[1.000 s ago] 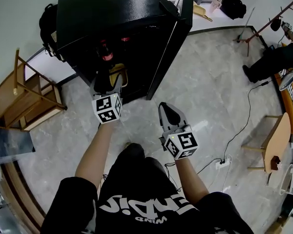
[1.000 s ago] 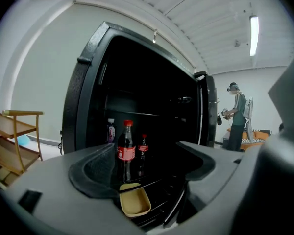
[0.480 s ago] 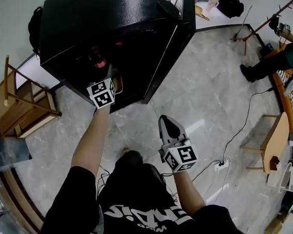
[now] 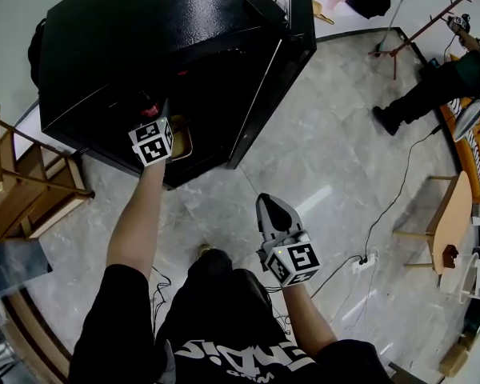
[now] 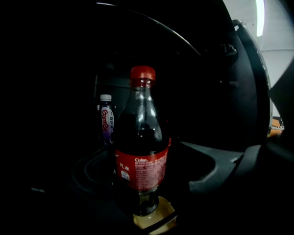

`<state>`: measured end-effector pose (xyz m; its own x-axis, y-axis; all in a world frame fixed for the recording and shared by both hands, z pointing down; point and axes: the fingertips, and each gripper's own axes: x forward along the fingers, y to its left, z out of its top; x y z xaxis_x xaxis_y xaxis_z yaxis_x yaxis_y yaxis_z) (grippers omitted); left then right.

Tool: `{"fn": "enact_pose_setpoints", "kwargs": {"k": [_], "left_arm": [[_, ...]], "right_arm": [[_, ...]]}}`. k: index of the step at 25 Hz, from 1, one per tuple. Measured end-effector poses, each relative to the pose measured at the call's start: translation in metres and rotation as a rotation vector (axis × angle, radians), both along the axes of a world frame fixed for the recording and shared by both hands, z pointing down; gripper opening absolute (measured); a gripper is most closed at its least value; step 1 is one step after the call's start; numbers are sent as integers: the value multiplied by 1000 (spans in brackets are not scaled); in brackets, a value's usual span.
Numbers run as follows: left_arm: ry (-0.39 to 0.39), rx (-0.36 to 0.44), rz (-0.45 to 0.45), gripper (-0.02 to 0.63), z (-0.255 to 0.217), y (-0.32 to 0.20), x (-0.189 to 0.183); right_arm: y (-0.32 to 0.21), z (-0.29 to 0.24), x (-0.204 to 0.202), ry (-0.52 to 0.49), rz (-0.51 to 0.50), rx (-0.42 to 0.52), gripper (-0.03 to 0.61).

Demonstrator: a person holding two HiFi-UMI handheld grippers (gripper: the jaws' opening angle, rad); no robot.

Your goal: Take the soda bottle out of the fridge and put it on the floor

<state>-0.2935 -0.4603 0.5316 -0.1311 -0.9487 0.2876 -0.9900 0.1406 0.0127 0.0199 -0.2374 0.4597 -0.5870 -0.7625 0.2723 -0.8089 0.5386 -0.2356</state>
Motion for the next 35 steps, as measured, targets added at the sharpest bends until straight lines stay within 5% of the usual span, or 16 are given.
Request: {"fn": "enact_pose_setpoints", "kwargs": {"k": [13, 35], "left_arm": [[-8, -28, 4, 313, -2, 7, 0], [75, -33, 217, 313, -18, 116, 102]], "right_arm": [[9, 11, 20, 9, 36, -29, 24], [57, 3, 50, -13, 48, -21, 23]]}}
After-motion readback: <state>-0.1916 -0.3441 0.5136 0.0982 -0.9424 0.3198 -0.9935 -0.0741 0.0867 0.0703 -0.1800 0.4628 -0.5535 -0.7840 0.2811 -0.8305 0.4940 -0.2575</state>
